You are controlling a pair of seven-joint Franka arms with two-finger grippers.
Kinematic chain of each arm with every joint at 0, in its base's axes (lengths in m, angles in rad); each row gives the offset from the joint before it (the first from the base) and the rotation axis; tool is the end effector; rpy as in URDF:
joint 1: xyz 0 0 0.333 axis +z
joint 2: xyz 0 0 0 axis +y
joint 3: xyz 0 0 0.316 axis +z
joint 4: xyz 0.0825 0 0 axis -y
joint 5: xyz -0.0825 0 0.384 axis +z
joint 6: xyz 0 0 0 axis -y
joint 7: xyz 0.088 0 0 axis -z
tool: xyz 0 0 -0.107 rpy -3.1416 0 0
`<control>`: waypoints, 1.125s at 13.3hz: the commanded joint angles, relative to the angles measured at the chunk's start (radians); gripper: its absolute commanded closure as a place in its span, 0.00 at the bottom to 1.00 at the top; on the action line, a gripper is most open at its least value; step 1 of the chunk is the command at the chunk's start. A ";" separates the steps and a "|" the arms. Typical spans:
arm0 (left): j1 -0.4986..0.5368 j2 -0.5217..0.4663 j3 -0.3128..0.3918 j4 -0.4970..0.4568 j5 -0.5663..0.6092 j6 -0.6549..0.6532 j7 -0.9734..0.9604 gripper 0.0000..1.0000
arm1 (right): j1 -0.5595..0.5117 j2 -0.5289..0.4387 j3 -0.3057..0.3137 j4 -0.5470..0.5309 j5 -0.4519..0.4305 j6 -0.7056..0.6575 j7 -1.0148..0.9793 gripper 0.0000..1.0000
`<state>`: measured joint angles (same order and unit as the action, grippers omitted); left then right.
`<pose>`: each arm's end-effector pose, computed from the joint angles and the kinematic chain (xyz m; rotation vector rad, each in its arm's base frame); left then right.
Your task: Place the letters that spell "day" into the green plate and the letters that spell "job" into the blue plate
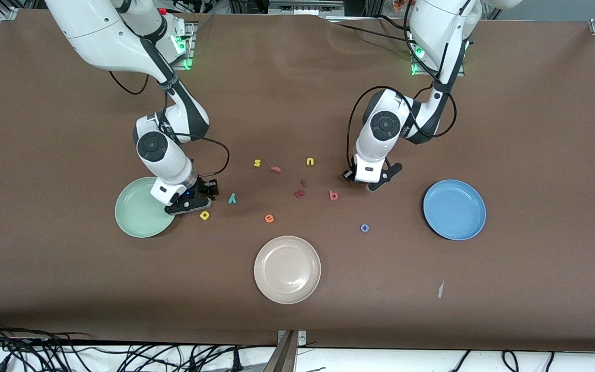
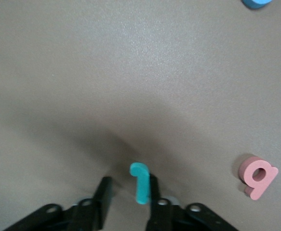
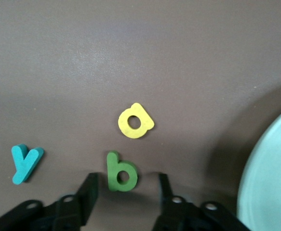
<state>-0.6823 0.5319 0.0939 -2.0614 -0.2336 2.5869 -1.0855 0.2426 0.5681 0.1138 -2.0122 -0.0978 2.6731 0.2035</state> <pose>0.4925 -0.3235 0.1725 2.9118 1.0351 -0.0864 0.5728 0.2150 0.1776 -3.0815 -0.3362 -0.1414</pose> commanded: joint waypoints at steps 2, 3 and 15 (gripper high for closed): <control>-0.008 0.005 0.001 0.007 -0.016 0.001 0.012 0.99 | 0.003 0.009 0.004 0.004 -0.003 0.002 0.033 0.65; -0.008 0.006 0.001 0.007 -0.016 0.001 0.013 1.00 | 0.003 0.009 0.004 0.004 -0.003 0.002 0.033 0.73; 0.368 -0.043 0.017 0.207 0.165 -0.364 0.907 1.00 | -0.179 -0.191 0.004 0.007 -0.007 -0.259 -0.243 0.83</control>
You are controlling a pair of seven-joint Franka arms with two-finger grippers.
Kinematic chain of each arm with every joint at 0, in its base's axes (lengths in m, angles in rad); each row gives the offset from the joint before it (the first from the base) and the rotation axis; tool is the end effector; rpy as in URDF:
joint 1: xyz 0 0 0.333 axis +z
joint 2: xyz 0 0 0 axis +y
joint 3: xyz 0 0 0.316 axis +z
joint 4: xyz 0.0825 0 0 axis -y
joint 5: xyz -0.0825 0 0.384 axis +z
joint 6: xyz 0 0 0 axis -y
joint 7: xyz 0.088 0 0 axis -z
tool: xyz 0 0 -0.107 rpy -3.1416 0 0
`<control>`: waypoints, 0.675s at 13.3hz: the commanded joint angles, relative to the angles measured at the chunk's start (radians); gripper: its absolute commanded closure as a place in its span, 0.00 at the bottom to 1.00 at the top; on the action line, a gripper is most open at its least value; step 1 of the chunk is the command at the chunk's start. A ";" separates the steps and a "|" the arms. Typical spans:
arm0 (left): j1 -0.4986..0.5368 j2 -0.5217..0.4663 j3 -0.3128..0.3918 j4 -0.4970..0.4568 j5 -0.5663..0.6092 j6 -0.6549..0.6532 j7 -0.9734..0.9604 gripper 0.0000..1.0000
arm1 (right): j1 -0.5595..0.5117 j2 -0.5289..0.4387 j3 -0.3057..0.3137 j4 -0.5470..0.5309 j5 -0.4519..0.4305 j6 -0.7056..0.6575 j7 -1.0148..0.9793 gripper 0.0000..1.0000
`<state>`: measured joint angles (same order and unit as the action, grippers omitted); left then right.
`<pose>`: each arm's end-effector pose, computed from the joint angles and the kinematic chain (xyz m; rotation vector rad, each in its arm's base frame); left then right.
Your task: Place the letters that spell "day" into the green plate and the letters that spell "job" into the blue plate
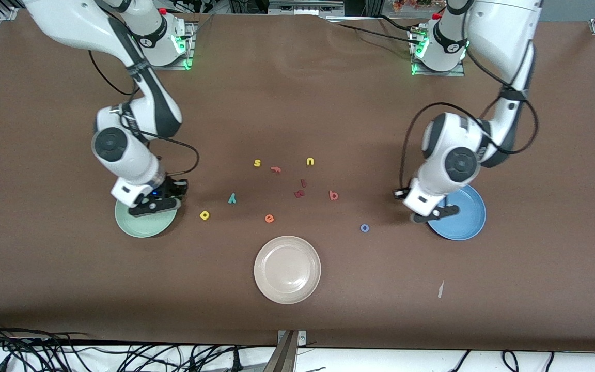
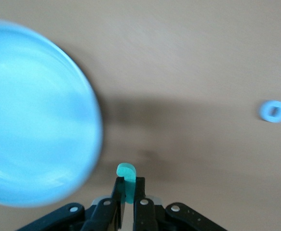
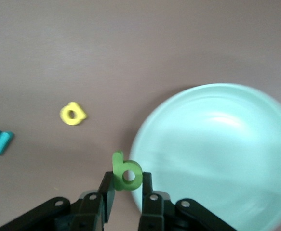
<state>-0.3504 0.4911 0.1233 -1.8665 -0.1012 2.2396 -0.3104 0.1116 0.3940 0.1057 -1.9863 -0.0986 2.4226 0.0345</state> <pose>0.6088 -0.1478 0.2445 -3.1154 -0.2176 0.1771 0.6009 0.1298 0.2701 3.0967 0.3838 0.0757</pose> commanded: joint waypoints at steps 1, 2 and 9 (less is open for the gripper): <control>0.060 0.007 -0.013 0.027 0.032 -0.017 0.205 1.00 | -0.070 -0.011 0.012 -0.020 -0.004 -0.001 -0.097 0.82; 0.082 0.026 -0.013 0.036 0.032 -0.015 0.281 1.00 | -0.082 -0.003 0.011 -0.022 -0.006 0.004 -0.100 0.80; 0.074 0.101 -0.022 0.166 0.029 -0.018 0.344 0.00 | -0.048 0.008 0.017 0.000 0.064 0.021 -0.056 0.48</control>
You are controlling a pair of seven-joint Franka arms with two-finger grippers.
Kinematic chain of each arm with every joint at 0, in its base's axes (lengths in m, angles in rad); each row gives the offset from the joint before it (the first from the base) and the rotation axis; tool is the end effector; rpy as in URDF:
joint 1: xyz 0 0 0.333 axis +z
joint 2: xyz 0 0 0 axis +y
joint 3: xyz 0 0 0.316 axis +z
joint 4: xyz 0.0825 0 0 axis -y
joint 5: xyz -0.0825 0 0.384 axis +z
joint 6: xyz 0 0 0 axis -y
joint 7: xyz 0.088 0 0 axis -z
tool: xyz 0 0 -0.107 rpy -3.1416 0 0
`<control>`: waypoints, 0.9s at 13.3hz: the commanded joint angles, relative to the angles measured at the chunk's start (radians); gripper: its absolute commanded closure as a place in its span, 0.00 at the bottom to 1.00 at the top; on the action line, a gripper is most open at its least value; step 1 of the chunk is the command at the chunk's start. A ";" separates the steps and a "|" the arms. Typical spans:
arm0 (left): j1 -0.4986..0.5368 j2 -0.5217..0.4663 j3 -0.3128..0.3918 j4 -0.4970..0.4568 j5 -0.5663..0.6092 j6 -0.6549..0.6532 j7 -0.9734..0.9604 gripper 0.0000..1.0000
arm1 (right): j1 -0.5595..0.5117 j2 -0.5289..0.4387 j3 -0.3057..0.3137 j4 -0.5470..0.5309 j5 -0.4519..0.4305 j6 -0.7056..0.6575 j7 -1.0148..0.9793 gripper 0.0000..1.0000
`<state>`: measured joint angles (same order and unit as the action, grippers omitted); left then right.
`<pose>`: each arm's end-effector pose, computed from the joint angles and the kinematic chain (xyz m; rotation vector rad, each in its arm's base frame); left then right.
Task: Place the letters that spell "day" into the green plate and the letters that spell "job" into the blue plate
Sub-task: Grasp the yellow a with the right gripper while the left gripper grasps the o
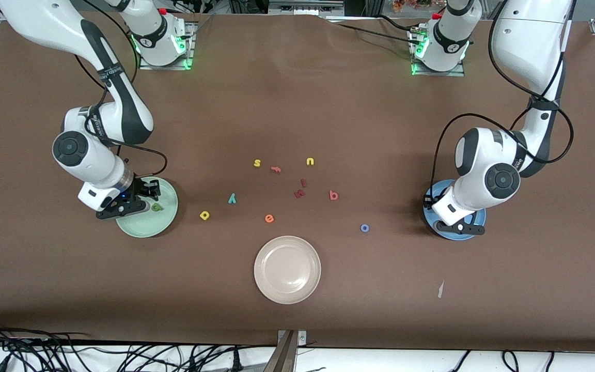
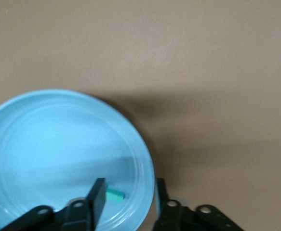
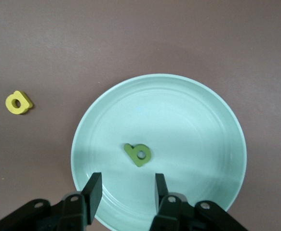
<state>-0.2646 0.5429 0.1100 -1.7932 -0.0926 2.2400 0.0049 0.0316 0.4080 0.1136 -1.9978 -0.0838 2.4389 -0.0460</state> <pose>0.6367 -0.1070 0.2413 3.1278 -0.1750 -0.1447 0.6056 0.0861 0.2585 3.1091 0.3814 0.0584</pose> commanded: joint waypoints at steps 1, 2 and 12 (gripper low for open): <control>-0.028 0.087 -0.026 0.141 0.013 -0.017 0.030 0.00 | 0.063 0.012 0.009 0.036 0.123 0.005 0.044 0.48; -0.045 0.133 -0.048 0.205 0.008 -0.019 0.030 0.00 | 0.091 0.031 0.009 0.063 0.165 0.005 0.064 0.48; -0.111 0.400 -0.118 0.522 -0.042 -0.013 -0.023 0.00 | 0.192 0.221 -0.017 0.174 0.171 0.118 0.397 0.48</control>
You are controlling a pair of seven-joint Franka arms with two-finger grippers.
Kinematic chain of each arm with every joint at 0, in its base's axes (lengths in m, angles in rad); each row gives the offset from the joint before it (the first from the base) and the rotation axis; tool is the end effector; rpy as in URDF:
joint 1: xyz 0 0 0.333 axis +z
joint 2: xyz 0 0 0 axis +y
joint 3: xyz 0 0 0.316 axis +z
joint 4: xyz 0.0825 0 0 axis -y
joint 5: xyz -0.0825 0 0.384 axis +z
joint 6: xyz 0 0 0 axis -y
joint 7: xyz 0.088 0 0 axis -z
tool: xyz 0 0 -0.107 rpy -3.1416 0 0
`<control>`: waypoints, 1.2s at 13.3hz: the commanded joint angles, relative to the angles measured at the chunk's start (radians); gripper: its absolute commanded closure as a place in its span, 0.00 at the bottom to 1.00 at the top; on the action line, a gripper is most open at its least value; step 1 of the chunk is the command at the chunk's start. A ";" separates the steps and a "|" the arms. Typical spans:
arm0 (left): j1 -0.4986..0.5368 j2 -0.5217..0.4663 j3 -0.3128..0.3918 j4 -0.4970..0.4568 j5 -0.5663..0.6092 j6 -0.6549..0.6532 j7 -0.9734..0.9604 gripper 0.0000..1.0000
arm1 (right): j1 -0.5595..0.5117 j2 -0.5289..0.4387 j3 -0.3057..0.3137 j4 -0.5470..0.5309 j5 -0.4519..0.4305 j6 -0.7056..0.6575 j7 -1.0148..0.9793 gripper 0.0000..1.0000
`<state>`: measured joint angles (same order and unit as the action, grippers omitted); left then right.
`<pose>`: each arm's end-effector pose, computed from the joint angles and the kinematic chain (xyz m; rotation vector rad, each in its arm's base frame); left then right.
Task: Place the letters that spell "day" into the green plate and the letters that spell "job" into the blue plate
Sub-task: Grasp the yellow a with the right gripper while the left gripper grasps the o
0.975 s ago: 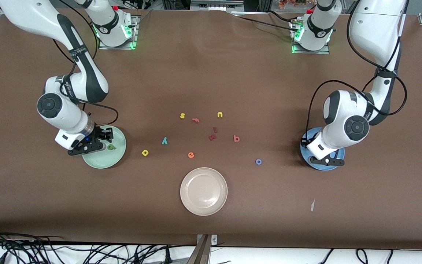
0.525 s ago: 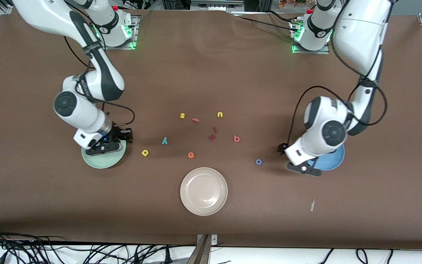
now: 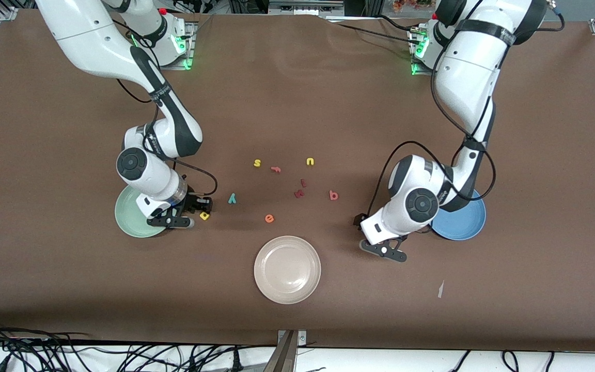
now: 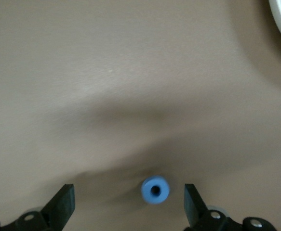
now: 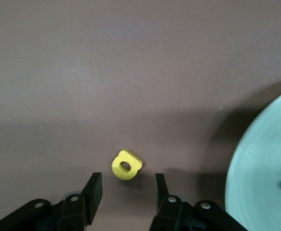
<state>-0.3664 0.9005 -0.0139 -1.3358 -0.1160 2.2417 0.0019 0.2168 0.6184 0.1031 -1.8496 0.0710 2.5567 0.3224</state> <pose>0.6873 -0.2759 0.1862 3.0051 -0.4618 -0.0212 0.6205 0.2000 0.1970 -3.0140 0.1231 -0.0816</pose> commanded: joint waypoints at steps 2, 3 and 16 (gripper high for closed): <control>-0.019 0.051 0.006 0.064 -0.019 -0.014 -0.034 0.00 | 0.019 0.014 -0.008 0.035 0.016 0.000 0.058 0.49; -0.019 0.051 0.006 0.063 -0.019 -0.014 -0.034 0.00 | 0.027 0.021 -0.009 0.056 0.015 -0.007 0.075 0.49; -0.034 0.046 0.009 0.046 -0.004 -0.017 -0.037 0.80 | 0.056 0.073 -0.048 0.092 0.007 -0.009 0.109 0.49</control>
<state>-0.3902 0.9381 -0.0111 -1.2976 -0.1162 2.2387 -0.0291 0.2623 0.6809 0.0753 -1.7731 0.0710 2.5577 0.4222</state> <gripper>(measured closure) 0.793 0.485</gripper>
